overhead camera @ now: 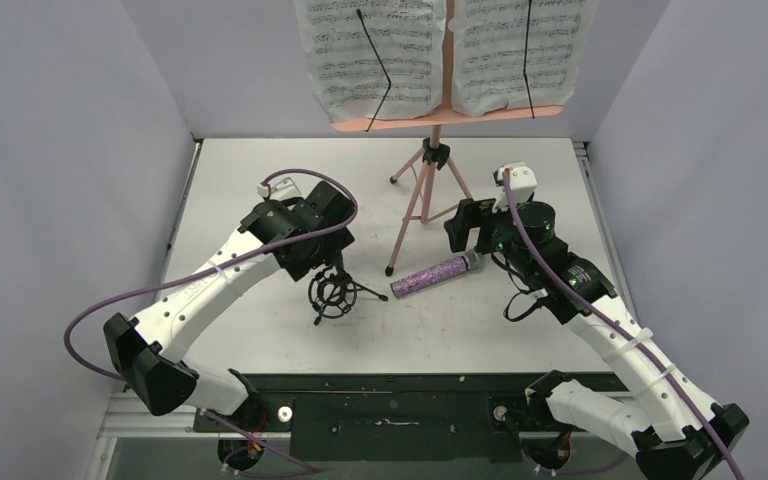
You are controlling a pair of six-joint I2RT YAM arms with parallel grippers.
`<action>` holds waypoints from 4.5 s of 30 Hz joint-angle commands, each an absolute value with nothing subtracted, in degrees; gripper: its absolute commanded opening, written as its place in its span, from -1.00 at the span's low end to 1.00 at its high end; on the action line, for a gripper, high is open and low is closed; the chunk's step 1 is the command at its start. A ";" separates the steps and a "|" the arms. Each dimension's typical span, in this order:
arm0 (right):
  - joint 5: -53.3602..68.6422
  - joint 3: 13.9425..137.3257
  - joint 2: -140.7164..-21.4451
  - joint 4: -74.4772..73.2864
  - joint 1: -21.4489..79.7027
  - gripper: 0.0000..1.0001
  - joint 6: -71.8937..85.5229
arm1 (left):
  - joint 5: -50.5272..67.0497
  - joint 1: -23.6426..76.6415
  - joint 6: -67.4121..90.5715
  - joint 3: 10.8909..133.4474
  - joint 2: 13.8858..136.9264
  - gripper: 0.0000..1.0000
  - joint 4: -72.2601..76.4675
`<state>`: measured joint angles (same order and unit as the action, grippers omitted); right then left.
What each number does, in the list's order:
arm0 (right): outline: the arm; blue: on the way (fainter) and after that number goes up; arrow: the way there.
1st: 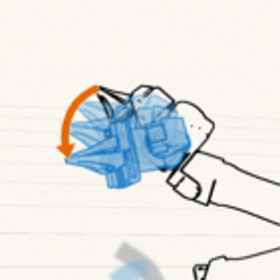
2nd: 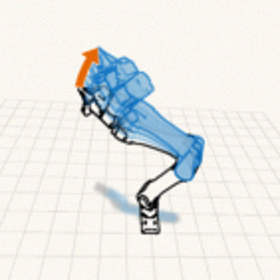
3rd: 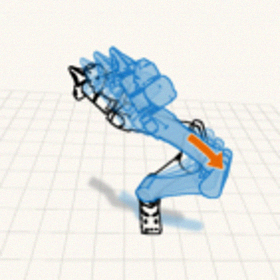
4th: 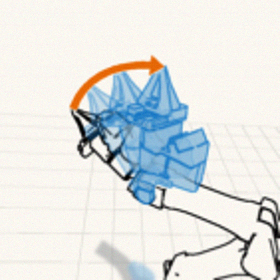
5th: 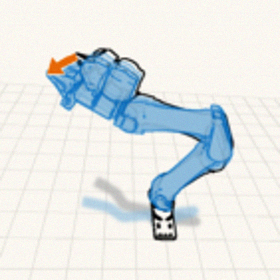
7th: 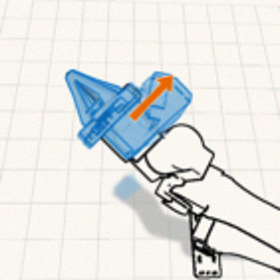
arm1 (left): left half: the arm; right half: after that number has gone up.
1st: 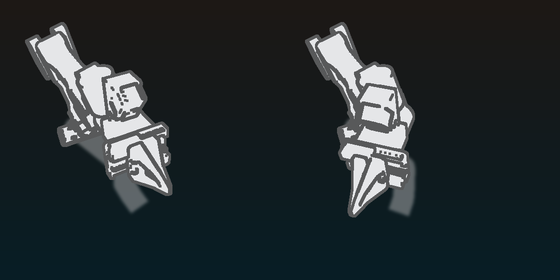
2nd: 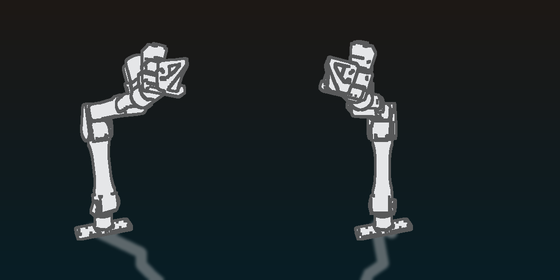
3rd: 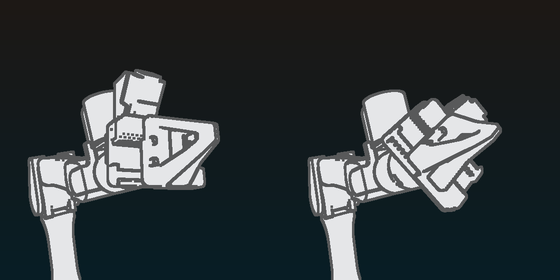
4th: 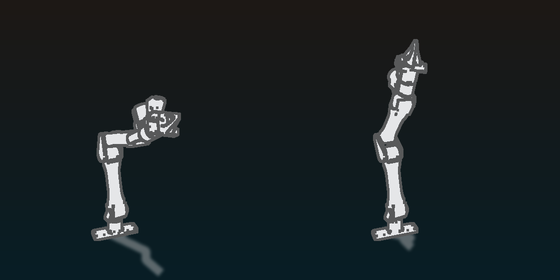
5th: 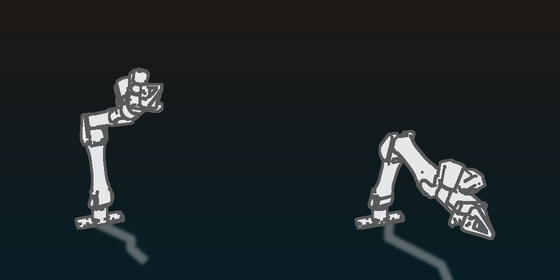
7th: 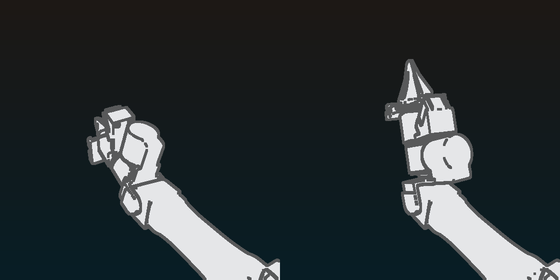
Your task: Set up the instrument practice props
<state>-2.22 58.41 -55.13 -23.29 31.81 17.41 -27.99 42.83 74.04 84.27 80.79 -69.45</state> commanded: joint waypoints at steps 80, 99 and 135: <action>-5.90 53.18 -47.09 -36.95 9.02 0.79 31.55 | -5.42 56.09 -15.56 100.51 125.44 -0.12 -35.00; -5.68 61.28 -48.87 -31.69 8.54 0.79 29.65 | 13.53 51.81 -4.75 100.68 122.06 -1.00 -36.78; 31.66 60.63 -48.58 -11.19 8.46 0.79 37.49 | 16.04 51.19 23.00 59.93 77.54 -1.00 29.31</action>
